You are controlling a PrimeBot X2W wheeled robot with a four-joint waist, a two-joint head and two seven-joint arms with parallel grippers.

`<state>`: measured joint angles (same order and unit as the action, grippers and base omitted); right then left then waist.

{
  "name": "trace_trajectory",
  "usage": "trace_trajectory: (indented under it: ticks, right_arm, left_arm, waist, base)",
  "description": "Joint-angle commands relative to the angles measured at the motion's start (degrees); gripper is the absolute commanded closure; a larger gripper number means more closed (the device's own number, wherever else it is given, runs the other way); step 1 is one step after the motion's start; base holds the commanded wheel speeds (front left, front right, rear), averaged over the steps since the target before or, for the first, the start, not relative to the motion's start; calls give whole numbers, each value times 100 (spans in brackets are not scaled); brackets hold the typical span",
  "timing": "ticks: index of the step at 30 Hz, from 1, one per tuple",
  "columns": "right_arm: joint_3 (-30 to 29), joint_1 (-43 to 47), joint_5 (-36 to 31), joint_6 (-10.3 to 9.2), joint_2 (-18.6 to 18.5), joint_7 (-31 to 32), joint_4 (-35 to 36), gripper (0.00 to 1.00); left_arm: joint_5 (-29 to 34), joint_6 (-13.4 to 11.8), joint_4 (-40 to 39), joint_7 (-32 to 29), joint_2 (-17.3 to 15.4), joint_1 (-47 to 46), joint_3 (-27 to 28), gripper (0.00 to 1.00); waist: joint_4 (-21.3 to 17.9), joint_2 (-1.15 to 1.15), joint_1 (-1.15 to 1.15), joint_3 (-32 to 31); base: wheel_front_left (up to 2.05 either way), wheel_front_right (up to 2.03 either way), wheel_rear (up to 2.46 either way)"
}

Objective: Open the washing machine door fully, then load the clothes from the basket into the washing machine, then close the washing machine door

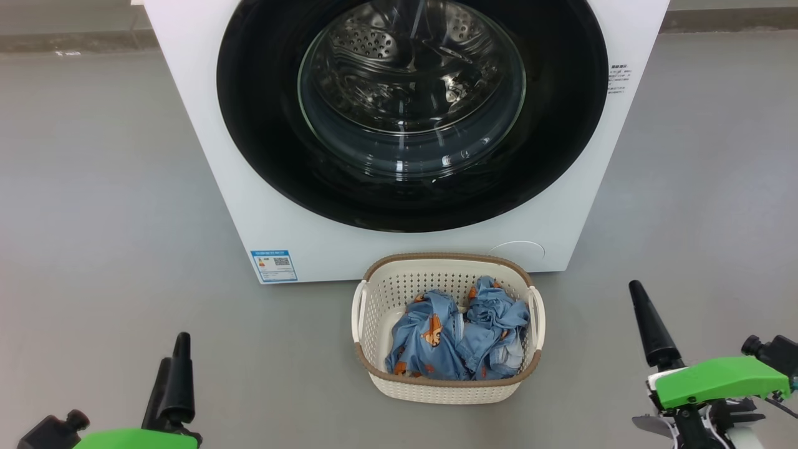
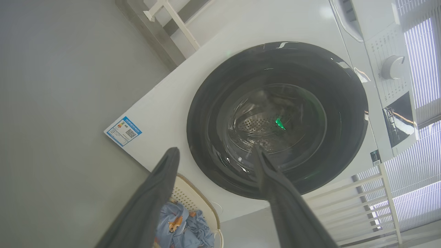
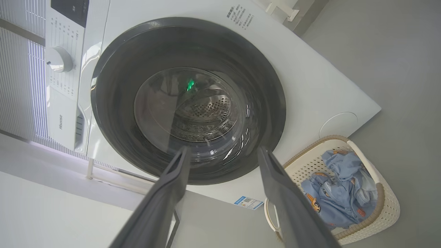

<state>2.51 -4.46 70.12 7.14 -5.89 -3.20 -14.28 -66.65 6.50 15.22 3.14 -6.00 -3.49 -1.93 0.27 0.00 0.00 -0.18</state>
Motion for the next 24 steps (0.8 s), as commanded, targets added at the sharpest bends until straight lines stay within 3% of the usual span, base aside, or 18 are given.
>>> trace_trajectory:
  ticks: [1, 24]
  right_arm:
    - [125, -321, -223, 17, -123, -89, 128, 0]
    - [425, -515, -2440, 23, -335, -463, -16, 0]
  left_arm:
    - [238, -35, -92, 80, -104, -252, 62, 0]
    - [1922, -10, 24, 458, -54, -348, 32, 0]
  waist:
    - [0, 0, 0, -3]
    - [10, 0, 0, -58]
  base:
    - [0, 0, 0]
    - [0, 0, 0]
